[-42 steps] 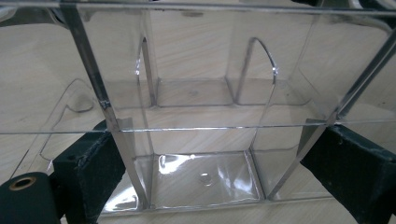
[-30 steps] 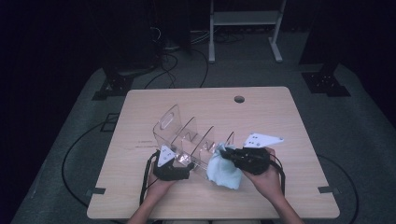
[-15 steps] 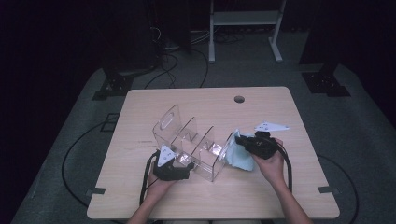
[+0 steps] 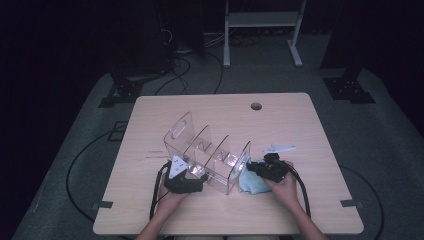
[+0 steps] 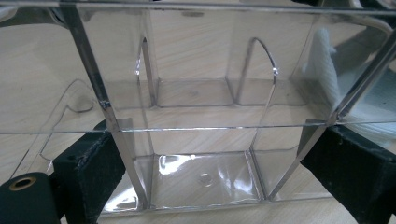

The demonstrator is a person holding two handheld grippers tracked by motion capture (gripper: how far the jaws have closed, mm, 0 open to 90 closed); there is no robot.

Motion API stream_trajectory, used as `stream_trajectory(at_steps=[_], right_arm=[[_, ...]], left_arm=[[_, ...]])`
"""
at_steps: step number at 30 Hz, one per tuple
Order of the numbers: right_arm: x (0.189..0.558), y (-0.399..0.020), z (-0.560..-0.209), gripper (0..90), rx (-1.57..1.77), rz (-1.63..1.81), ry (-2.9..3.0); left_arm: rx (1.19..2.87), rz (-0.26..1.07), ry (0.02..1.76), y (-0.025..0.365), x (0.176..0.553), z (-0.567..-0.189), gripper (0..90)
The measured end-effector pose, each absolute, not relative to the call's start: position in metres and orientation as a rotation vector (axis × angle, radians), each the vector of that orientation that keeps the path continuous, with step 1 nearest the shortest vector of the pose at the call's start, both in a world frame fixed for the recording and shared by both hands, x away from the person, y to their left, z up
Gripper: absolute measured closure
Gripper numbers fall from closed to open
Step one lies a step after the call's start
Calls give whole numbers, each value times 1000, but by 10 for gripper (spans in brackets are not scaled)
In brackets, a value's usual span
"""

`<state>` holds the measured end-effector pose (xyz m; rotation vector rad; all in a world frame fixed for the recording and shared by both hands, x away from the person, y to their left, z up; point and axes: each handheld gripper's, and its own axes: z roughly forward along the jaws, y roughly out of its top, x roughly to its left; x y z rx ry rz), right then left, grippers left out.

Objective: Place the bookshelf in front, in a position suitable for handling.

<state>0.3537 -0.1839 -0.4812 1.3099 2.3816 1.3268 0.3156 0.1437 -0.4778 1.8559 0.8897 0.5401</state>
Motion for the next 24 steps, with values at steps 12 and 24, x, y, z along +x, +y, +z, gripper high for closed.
stream_trajectory(at_steps=[12,24], right_arm=[[310,-162,-460,834,1135,1480,2495],[317,-169,-463,835,1210,1513,2428]], left_arm=[[1845,557,909,139,321,-478,74],[1860,540,878,137,314,-479,66]])
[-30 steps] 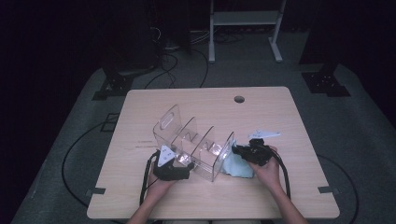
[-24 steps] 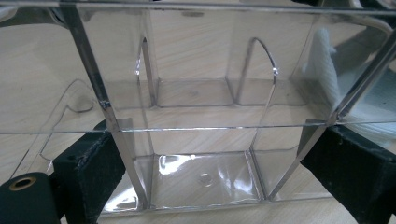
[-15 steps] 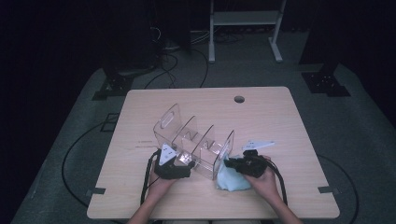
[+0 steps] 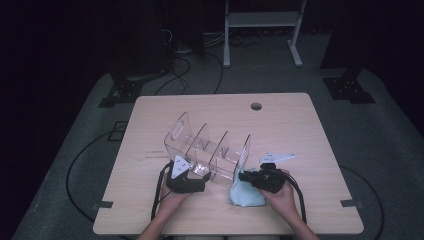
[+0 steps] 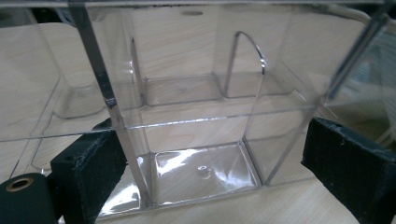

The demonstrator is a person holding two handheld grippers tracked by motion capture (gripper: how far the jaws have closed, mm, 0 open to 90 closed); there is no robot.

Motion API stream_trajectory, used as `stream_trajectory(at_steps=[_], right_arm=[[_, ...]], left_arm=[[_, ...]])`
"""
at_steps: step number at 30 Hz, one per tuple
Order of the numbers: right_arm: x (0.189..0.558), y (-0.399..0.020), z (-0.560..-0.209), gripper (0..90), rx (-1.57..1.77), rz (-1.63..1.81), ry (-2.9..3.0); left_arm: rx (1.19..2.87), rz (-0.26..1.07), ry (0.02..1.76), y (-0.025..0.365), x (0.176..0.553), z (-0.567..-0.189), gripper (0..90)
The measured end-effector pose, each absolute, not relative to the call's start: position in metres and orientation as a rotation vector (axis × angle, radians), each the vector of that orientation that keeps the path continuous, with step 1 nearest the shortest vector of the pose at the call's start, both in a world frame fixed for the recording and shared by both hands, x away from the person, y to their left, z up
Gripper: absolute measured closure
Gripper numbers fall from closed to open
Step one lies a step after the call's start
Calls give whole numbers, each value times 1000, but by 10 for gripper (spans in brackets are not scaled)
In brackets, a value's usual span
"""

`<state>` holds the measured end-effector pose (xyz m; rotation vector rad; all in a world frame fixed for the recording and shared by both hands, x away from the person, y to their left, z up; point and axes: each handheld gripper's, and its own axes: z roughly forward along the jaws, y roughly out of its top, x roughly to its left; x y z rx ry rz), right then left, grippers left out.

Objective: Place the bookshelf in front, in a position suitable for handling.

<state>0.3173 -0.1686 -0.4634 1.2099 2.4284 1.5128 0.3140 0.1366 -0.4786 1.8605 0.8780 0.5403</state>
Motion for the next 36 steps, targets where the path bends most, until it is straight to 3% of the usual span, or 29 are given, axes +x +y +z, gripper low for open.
stream_trajectory(at_steps=[26,36], right_arm=[[342,-227,-463,839,1412,1476,2222],[337,-240,-458,839,1424,1496,2204]], left_arm=[[1923,458,662,99,291,-478,75],[1914,440,677,107,290,-475,74]])
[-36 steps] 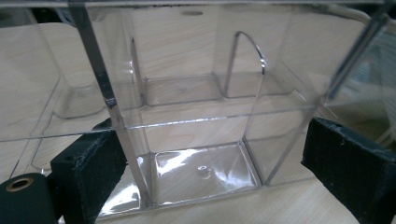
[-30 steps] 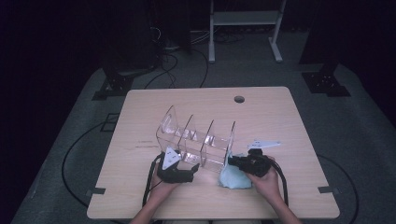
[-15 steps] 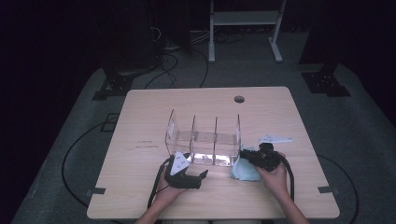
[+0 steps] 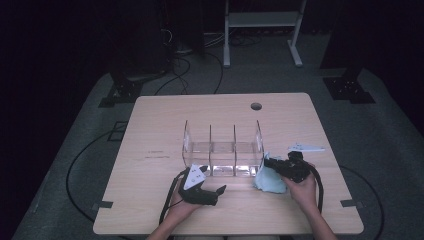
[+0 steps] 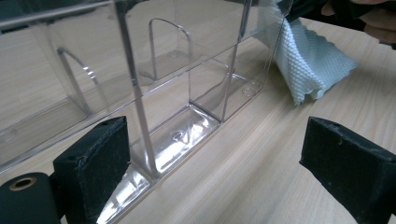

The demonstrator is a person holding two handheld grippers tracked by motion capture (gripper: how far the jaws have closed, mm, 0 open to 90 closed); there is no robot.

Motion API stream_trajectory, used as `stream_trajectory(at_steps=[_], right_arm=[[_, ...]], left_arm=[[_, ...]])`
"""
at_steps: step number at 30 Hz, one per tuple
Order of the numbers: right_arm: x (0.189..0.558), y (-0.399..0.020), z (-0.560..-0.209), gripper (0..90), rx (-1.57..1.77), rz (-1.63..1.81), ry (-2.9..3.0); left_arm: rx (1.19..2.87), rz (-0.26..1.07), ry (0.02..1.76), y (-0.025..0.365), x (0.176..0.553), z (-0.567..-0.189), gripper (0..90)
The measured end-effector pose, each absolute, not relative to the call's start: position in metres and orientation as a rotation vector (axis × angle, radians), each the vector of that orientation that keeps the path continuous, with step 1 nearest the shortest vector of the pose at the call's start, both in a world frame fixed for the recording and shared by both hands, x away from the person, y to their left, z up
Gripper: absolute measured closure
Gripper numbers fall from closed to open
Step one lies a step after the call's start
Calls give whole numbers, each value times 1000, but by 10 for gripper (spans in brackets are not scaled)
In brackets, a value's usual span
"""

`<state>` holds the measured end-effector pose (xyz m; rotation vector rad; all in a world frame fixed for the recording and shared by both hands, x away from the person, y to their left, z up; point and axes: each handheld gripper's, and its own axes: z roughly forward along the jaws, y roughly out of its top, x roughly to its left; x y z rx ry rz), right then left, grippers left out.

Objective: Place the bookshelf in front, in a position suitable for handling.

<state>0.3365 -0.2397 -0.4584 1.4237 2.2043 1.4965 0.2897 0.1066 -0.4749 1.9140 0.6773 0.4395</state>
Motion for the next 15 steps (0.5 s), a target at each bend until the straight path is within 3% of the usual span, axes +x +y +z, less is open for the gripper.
stream_trajectory(at_steps=[15], right_arm=[[311,-233,-446,838,1326,1492,2250]], left_arm=[[1878,456,613,143,274,-448,125]])
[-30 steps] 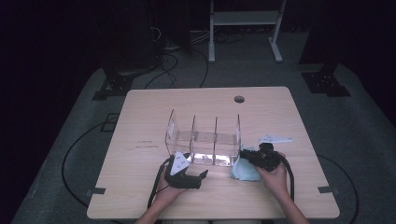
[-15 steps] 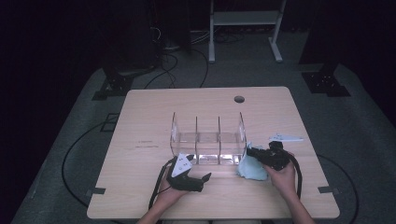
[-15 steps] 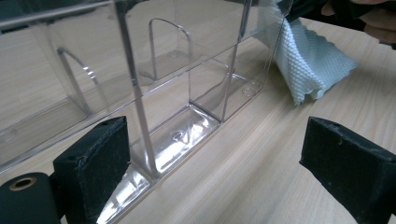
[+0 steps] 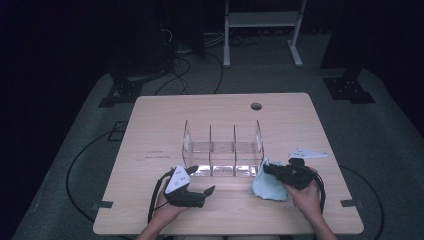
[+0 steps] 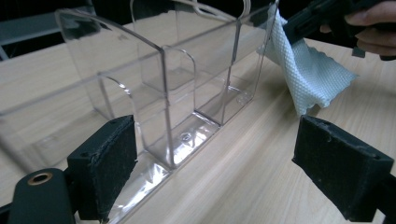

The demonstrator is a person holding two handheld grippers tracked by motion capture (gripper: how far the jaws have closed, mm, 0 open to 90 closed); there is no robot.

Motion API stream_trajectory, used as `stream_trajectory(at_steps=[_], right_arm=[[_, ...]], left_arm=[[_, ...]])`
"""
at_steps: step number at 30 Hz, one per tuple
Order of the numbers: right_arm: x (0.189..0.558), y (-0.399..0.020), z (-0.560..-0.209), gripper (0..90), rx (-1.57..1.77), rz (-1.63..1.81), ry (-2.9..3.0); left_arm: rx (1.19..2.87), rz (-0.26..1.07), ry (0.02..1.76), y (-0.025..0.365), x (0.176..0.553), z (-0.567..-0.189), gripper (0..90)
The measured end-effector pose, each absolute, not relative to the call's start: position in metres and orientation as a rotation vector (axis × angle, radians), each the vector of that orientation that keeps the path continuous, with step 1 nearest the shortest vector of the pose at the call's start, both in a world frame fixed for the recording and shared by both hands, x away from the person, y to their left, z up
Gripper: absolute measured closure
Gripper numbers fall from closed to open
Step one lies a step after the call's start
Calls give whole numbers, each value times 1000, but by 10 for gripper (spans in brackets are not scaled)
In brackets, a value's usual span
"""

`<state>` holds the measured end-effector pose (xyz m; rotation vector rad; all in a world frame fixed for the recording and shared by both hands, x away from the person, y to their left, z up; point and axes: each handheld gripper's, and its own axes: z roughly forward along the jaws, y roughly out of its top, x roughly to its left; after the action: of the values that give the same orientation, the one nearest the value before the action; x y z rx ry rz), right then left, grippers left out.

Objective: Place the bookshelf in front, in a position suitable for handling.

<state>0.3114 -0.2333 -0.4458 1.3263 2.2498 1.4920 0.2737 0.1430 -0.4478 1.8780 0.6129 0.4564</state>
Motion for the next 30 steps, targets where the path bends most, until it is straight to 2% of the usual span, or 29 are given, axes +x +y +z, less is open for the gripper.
stream_trajectory(at_steps=[13,22,30], right_arm=[[305,-227,-445,837,1337,1493,2251],[308,-227,-447,838,1332,1485,2245],[313,-227,-449,838,1341,1468,2241]], left_arm=[[1852,505,654,185,289,-430,104],[1842,467,669,190,326,-437,92],[1836,433,618,182,346,-436,135]])
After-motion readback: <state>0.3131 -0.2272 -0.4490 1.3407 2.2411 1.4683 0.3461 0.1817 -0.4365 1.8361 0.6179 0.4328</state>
